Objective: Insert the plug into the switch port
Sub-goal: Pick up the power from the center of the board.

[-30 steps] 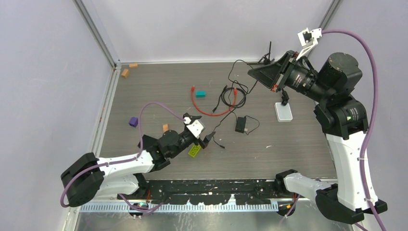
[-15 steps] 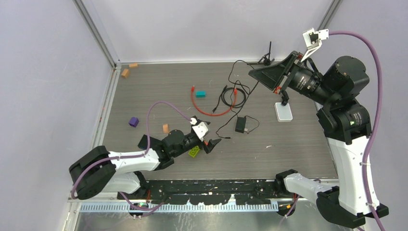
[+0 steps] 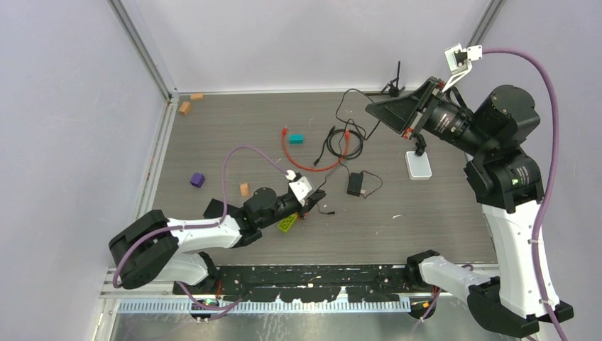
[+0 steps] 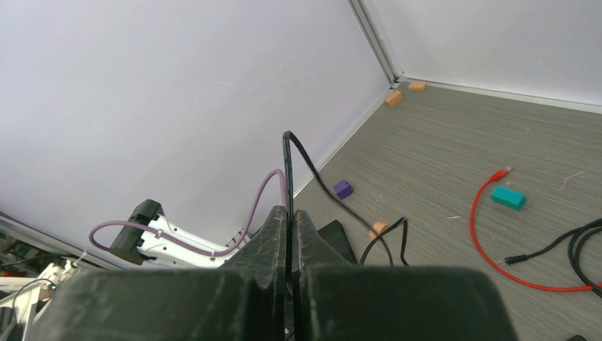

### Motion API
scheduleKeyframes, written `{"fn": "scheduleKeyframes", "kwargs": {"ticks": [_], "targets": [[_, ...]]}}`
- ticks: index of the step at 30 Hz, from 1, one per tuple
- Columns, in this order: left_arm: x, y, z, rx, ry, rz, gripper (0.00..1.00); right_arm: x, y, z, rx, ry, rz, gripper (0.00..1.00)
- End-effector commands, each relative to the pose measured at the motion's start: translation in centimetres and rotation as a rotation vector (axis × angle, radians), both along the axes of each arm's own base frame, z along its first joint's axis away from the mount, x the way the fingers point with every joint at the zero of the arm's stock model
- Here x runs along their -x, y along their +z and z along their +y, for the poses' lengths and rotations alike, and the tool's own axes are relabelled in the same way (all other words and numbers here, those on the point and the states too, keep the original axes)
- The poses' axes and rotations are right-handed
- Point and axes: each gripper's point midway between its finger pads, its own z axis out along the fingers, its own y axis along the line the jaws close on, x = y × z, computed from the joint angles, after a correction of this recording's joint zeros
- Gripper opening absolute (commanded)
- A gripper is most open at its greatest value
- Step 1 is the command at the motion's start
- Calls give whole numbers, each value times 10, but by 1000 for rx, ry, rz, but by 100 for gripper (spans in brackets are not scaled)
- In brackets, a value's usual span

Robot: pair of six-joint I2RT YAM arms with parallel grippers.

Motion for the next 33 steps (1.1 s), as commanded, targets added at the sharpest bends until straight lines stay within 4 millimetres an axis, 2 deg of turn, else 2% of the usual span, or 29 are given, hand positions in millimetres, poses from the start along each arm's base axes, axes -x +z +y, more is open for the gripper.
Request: {"fn": "scheduleKeyframes", "kwargs": {"ticks": [1,3,6,9,11,12,14,16,17,18,20,21,25,28,31,33], "targets": [[-2,23,-4,37,-4,-26,1,7,10,-14,13,-81,-63,0],[-1,24,1,25,12,-18,0,-3,-1,-31,51,-199,-45,0],[2,30,12,1,26,-21,0,-28,-31,-70,132,-466,35,0],[4,42,26,-52,49,-45,0,-52,-84,-122,261,-772,178,6],[4,42,35,-128,63,-47,0,-61,-127,-151,375,-934,294,11],[2,41,40,-169,76,-47,0,-64,-147,-159,430,-980,344,16],[-1,39,47,-248,96,-47,0,-68,-180,-164,513,-1000,424,30],[-2,32,52,-343,95,-35,0,-70,-202,-155,544,-949,472,44],[-3,29,54,-384,96,-31,0,-70,-205,-149,534,-919,471,49],[-4,27,55,-414,93,-28,0,-70,-205,-143,518,-884,459,54],[-5,23,54,-454,82,-32,0,-68,-197,-129,482,-800,404,74],[-7,21,52,-465,78,-33,0,-67,-191,-120,462,-745,369,76],[-8,21,43,-460,51,-44,0,-58,-179,-70,393,-454,282,77],[-8,26,40,-455,41,-57,0,-51,-189,-34,345,-252,268,68],[-5,32,40,-453,24,-63,0,-43,-202,-7,320,-146,243,62],[4,34,39,-453,-29,-58,0,-30,-207,13,344,-79,187,61]]}}
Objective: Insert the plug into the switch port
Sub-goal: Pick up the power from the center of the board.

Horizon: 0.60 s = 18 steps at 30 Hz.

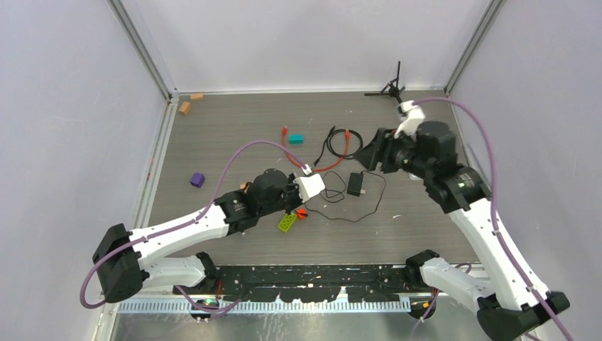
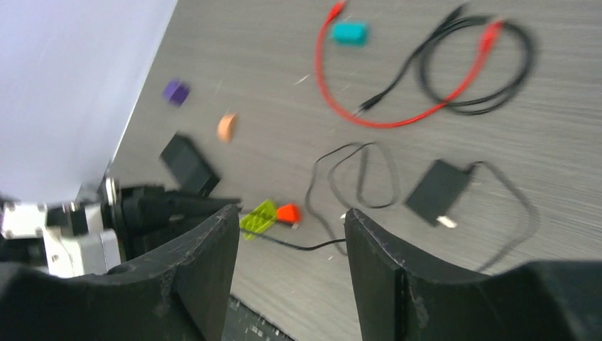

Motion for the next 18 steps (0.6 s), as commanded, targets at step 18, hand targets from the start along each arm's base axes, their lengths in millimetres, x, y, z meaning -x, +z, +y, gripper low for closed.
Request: {"fn": "scheduleKeyframes", "kwargs": {"ticks": [18], "targets": [[44,47,6,77,-205,-14,0,70,-49,137,154,638,-316,53]]}}
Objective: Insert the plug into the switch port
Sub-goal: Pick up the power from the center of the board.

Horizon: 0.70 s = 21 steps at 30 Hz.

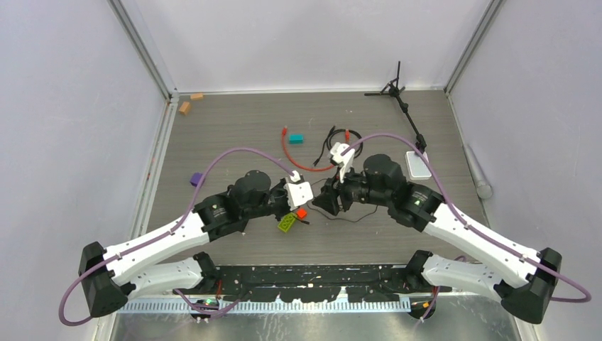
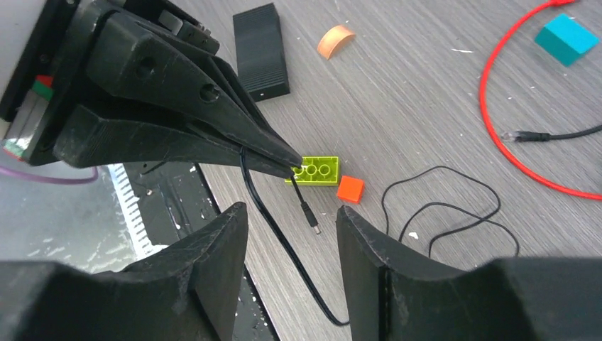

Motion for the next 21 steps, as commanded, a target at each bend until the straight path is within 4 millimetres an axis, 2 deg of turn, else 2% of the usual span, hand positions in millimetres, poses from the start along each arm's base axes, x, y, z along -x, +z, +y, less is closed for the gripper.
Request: {"fn": "scheduleKeyframes", "kwargs": {"ticks": [1,8,10,13,17,21], "targets": [[4,7,-2,7,-30,-9,0,-11,18,16,-15,22,-116,52],[4,8,-1,8,-29,-15,0,-12,14,19,-10,23,-113,39],[5,8,-1,9,-34,-14,0,-13,13,19,-3,17,-108,28],[4,9,-1,17,-30,-17,0,-15,13,18,6,0,-84,2],[3,14,-1,57,-8,-28,3,-20,16,13,20,-74,-32,1],[-1,21,2,127,39,-40,3,-14,18,13,22,-49,-9,1]]}}
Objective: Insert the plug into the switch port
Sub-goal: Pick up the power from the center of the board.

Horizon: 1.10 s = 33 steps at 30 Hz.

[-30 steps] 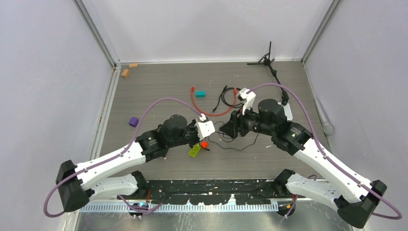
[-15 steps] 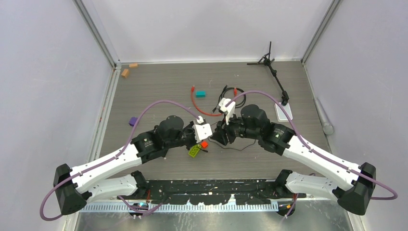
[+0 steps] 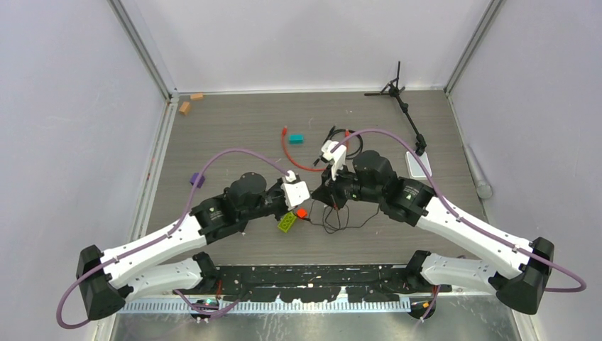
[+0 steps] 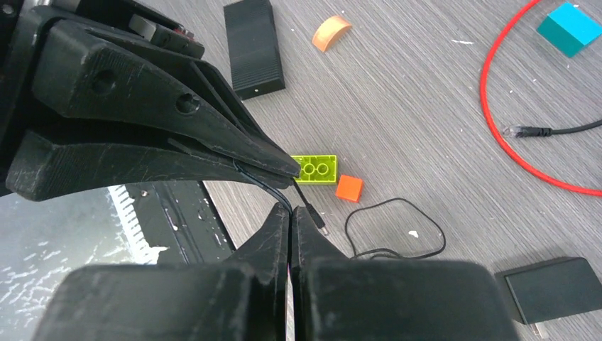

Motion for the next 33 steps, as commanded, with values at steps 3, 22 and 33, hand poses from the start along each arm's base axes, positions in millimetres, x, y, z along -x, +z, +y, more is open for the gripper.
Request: {"fn": "scheduleKeyframes", "kwargs": {"ticks": [3,22,33], "targets": [[-6,21,4,134,77,-34,5,4,23,4,-27,33,5,1],[-2,36,23,347,162,-54,63,-14,59,-23,-91,-176,-57,1],[7,38,35,479,169,-55,67,-1,95,-29,-230,-176,-75,0]]}}
